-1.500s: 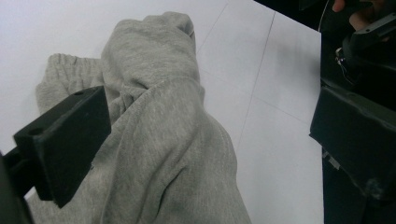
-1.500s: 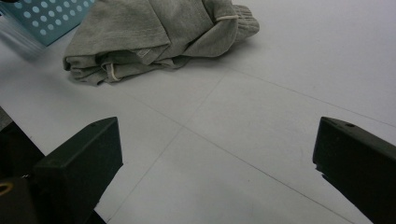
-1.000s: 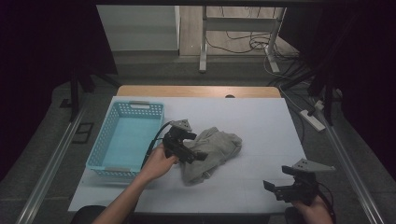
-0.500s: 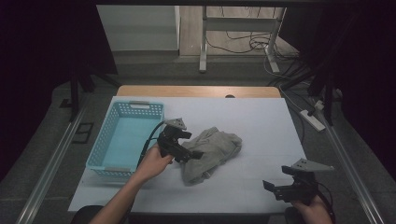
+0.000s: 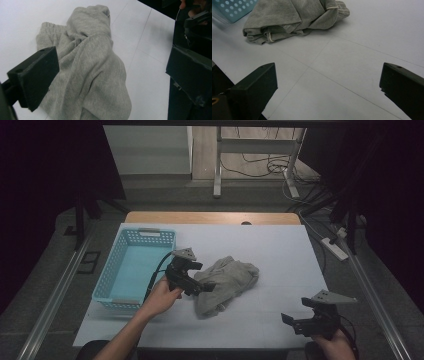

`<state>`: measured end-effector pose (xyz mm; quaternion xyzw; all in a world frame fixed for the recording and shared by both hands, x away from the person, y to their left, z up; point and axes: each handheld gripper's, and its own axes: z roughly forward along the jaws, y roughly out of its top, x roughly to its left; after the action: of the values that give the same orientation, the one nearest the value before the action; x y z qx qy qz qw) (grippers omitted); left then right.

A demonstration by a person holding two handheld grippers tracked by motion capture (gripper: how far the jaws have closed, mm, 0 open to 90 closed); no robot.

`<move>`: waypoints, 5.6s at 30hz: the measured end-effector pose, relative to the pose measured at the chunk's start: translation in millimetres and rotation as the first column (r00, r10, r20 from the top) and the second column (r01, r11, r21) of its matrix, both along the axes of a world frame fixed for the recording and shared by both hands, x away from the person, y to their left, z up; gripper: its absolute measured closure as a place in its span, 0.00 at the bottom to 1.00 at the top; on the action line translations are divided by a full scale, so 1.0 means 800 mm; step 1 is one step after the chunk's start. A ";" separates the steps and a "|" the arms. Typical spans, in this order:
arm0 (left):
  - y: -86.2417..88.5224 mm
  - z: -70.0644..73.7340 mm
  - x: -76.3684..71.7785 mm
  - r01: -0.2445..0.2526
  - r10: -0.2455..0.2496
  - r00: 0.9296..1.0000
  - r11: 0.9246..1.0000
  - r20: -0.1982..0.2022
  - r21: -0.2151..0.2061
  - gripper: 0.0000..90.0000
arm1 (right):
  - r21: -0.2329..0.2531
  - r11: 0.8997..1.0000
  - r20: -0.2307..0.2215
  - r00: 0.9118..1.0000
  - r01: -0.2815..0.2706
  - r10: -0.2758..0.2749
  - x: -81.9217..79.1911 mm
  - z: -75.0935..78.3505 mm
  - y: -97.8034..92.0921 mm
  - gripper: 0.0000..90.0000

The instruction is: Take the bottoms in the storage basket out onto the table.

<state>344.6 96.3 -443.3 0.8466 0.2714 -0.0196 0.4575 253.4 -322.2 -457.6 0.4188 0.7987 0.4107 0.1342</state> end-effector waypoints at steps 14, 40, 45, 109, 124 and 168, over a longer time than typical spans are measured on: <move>0.010 0.003 -0.007 -0.009 0.009 1.000 1.000 -0.005 -0.020 0.00 | -0.003 1.000 -0.001 1.000 -0.002 0.002 0.000 0.000 0.001 0.02; 0.036 -0.001 -0.021 -0.029 0.028 0.999 1.000 -0.039 -0.012 0.00 | -0.013 1.000 -0.006 1.000 -0.005 0.005 0.001 -0.001 0.002 0.02; 0.041 -0.001 -0.024 -0.037 0.037 0.999 0.999 -0.035 -0.011 0.00 | -0.015 1.000 -0.008 1.000 -0.006 0.006 0.001 -0.001 0.002 0.02; 0.124 -0.007 -0.073 -0.158 0.157 0.987 0.985 -0.012 -0.071 0.00 | -0.032 0.999 -0.010 1.000 -0.012 0.012 0.001 -0.001 0.005 0.02; 0.141 -0.012 -0.087 -0.182 0.181 0.983 0.978 -0.025 -0.104 0.00 | -0.039 0.999 -0.011 1.000 -0.013 0.013 0.002 -0.001 0.005 0.02; 0.200 -0.042 -0.140 -0.299 0.292 0.954 0.944 -0.067 -0.136 0.00 | -0.054 0.998 -0.007 1.000 -0.016 0.016 0.001 -0.002 0.008 0.02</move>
<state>232.7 256.0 -477.1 0.7602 0.4036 0.0101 0.5091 253.9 -315.9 -458.9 0.4099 0.8134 0.3885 0.1395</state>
